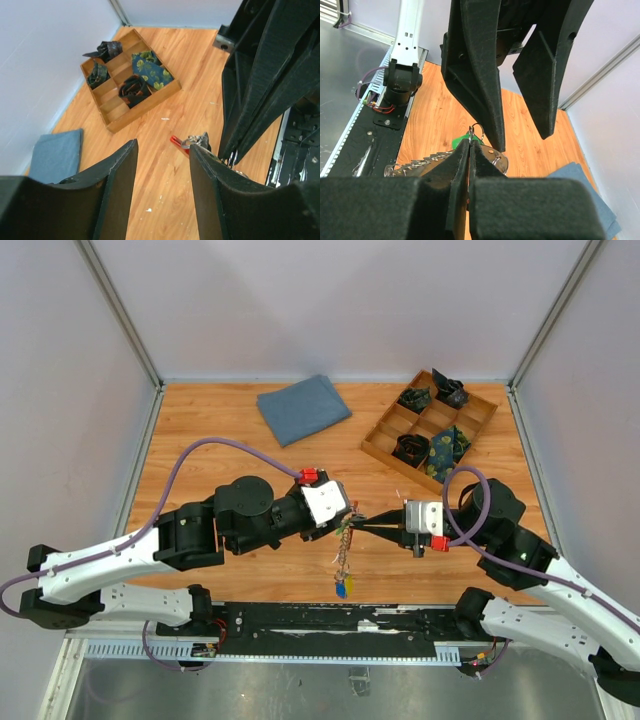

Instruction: Put the keys on the keyring

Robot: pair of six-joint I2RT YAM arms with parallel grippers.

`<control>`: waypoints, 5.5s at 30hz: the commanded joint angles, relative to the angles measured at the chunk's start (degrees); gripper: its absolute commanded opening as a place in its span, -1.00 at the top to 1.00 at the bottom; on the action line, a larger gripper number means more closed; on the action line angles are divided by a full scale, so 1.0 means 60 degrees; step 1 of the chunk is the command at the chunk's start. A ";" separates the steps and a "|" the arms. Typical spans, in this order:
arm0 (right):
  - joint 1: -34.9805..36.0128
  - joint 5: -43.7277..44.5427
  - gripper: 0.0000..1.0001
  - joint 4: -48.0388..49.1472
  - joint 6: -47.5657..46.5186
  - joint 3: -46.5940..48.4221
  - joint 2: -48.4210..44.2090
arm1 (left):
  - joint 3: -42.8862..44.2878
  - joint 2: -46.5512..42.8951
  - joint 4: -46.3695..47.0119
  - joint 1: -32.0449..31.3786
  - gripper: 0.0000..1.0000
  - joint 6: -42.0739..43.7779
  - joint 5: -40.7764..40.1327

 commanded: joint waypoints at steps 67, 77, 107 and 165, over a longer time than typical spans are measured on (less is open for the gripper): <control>0.0159 0.0131 0.99 -0.0208 -0.0144 0.0453 -0.0344 | 0.0171 -0.0213 -0.1134 -0.0066 0.85 0.2171 0.2353; 0.0159 0.0368 0.99 0.0644 0.0411 0.0284 -0.0468 | -0.0139 -0.0405 -0.0627 -0.0066 0.99 0.1956 0.1756; 0.0188 0.1739 0.99 0.2896 0.1704 -0.0635 -0.0572 | -0.0684 -0.1288 0.1135 -0.0067 0.42 0.1231 0.1801; 0.0189 0.0176 0.99 0.3187 0.1866 -0.0583 -0.0879 | -0.0800 -0.0839 0.1760 -0.0066 0.54 0.0756 0.3395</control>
